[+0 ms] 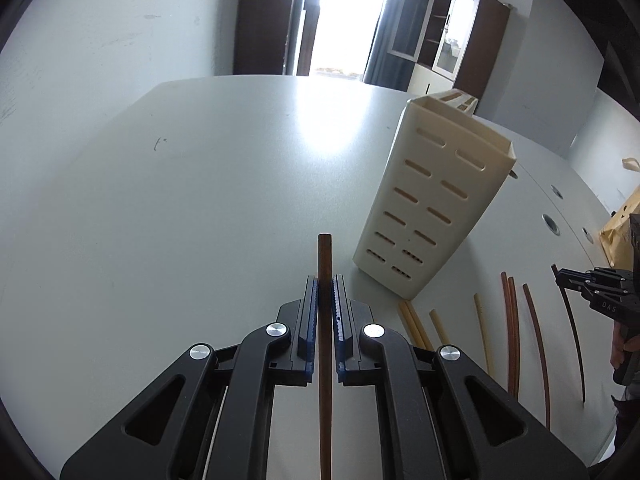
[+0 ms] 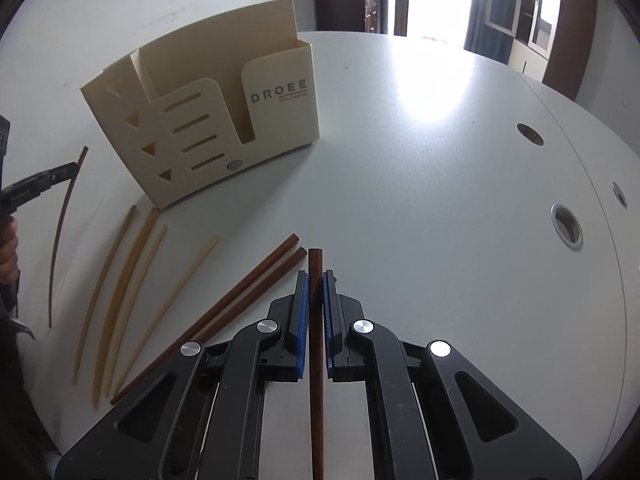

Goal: Organize utensils
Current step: 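Lift both held chopsticks and lower them into the cream holder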

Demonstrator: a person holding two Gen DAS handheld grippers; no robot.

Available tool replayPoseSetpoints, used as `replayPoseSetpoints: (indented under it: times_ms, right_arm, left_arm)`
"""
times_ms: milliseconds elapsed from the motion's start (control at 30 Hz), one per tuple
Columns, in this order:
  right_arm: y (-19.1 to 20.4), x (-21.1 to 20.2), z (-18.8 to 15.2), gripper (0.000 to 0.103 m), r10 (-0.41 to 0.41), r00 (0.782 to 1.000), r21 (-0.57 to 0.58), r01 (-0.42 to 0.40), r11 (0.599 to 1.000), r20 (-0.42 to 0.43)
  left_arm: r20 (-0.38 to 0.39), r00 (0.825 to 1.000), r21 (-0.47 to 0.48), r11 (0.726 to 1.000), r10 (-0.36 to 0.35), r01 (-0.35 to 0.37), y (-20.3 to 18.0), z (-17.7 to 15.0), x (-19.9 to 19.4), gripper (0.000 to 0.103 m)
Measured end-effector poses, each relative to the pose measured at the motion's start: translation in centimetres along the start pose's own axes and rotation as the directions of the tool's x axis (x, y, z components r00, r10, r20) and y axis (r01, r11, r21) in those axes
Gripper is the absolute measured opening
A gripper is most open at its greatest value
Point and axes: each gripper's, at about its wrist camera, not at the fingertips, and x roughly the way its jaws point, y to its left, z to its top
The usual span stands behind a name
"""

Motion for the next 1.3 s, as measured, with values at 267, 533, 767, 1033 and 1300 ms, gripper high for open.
replayPoseSetpoints:
  times_ms: [267, 533, 767, 1033, 1300]
  right_arm:
    - [4.3, -4.5, 3.8, 0.008, 0.082, 0.981, -0.093, -0.066, 0.993, 0.176]
    - [7.2, -10.7, 8.1, 0.008, 0.129, 0.889, -0.087, -0.101, 0.991, 0.440]
    - [9.1, -13.5, 12.7, 0.008, 0.179, 0.826, -0.086, -0.157, 0.984, 0.534]
    - [9.7, -17.2, 18.7, 0.008, 0.222, 0.723, -0.071, -0.234, 0.970, 0.654]
    - [10.0, -15.5, 22.4, 0.008, 0.182, 0.687, -0.030, -0.227, 0.973, 0.704]
  left_arm:
    - [0.115, 0.993, 0.022, 0.999, -0.027, 0.025, -2.2, 2.0, -4.9, 0.007]
    - [0.234, 0.970, 0.063, 0.997, -0.058, 0.044, -6.0, 5.3, -10.3, 0.006]
    - [0.304, 0.950, 0.060, 0.997, -0.069, 0.053, -7.6, 9.8, -12.5, 0.006]
    - [0.371, 0.927, 0.029, 0.999, -0.048, 0.040, -9.9, 17.0, -13.4, 0.006]
    - [0.436, 0.899, -0.026, 0.998, -0.041, 0.058, -11.2, 20.8, -12.9, 0.006]
